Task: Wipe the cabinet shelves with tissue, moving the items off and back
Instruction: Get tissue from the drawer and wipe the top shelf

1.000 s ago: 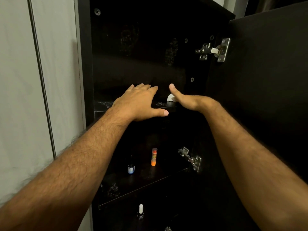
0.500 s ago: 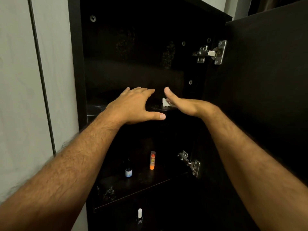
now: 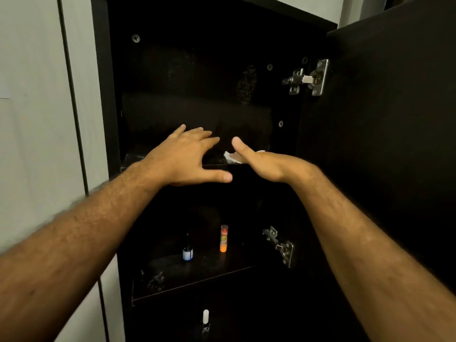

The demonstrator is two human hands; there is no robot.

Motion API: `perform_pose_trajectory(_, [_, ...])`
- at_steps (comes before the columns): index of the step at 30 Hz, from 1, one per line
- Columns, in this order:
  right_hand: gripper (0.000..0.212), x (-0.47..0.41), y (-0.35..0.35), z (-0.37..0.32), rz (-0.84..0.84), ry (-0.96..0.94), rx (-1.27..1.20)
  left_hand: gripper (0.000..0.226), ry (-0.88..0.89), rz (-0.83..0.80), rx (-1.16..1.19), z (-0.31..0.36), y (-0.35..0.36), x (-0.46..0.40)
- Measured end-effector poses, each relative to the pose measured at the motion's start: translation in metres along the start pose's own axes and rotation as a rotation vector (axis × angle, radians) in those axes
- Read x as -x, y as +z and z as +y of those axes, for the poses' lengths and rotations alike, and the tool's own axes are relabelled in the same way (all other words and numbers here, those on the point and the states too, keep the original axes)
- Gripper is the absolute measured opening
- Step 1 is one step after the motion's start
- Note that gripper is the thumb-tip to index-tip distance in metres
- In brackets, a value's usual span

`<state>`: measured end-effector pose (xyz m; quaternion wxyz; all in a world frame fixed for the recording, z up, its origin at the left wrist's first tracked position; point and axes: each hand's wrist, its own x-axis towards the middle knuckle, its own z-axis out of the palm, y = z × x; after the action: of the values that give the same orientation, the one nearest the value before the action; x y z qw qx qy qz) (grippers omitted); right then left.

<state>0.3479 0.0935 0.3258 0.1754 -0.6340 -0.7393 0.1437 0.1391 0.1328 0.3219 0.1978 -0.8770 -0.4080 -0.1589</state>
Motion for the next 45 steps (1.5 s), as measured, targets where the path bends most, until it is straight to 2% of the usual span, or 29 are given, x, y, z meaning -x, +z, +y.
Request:
perform_pose_trajectory(3, [0.105, 0.008, -0.008, 0.019, 0.021, 0.022, -0.063, 0.124, -0.019, -0.016, -0.144, -0.005, -0.001, 0.018])
perform_pose_trajectory(7, [0.081, 0.005, -0.014, 0.007, 0.007, 0.095, -0.008, 0.13, -0.051, 0.075, -0.231, -0.007, -0.008, 0.044])
perform_pose_trajectory(11, [0.069, 0.002, 0.002, -0.022, -0.035, -0.029, 0.042, 0.125, -0.085, 0.256, -0.287, -0.002, -0.019, 0.061])
perform_pose_trajectory(15, [0.061, 0.024, 0.007, -0.001, 0.038, -0.164, -0.039, 0.12, -0.133, 0.314, -0.332, -0.012, -0.024, 0.082])
perform_pose_trajectory(17, [0.065, 0.025, 0.003, 0.012, 0.073, -0.108, -0.086, 0.12, -0.148, 0.32, -0.346, -0.017, -0.024, 0.089])
perform_pose_trajectory(20, [0.092, 0.01, -0.006, 0.003, 0.053, 0.117, -0.026, 0.119, -0.156, 0.333, -0.37, -0.019, -0.022, 0.092])
perform_pose_trajectory(21, [0.092, 0.003, -0.003, -0.008, 0.042, 0.151, 0.0, 0.118, -0.155, 0.338, -0.373, -0.019, -0.021, 0.092])
perform_pose_trajectory(23, [0.089, -0.009, 0.008, -0.027, 0.054, 0.134, 0.063, 0.116, -0.141, 0.351, -0.38, -0.02, -0.02, 0.09])
perform_pose_trajectory(26, [0.075, 0.0, 0.025, -0.046, 0.045, -0.072, 0.099, 0.114, -0.12, 0.386, -0.377, -0.029, -0.02, 0.091])
perform_pose_trajectory(28, [0.064, 0.014, 0.026, -0.04, 0.053, -0.154, 0.02, 0.113, -0.101, 0.414, -0.366, -0.034, -0.019, 0.092])
perform_pose_trajectory(31, [0.061, 0.016, 0.013, -0.015, 0.084, -0.049, -0.075, 0.112, -0.071, 0.454, -0.358, -0.043, -0.017, 0.098])
perform_pose_trajectory(34, [0.073, -0.001, 0.002, -0.024, 0.009, 0.189, 0.004, 0.11, -0.047, 0.469, -0.342, -0.05, -0.016, 0.101])
perform_pose_trajectory(36, [0.082, -0.014, 0.01, -0.045, -0.015, 0.225, 0.039, 0.11, -0.045, 0.492, -0.316, -0.053, -0.014, 0.101])
perform_pose_trajectory(38, [0.094, -0.026, 0.023, -0.064, -0.017, 0.166, 0.054, 0.109, -0.037, 0.516, -0.286, -0.054, -0.011, 0.1])
perform_pose_trajectory(41, [0.078, -0.02, 0.036, -0.075, -0.059, 0.052, -0.016, 0.109, -0.017, 0.532, -0.245, -0.054, -0.009, 0.099])
perform_pose_trajectory(45, [0.058, 0.002, 0.019, -0.045, -0.014, 0.076, -0.119, 0.109, 0.001, 0.541, -0.23, -0.058, -0.007, 0.1])
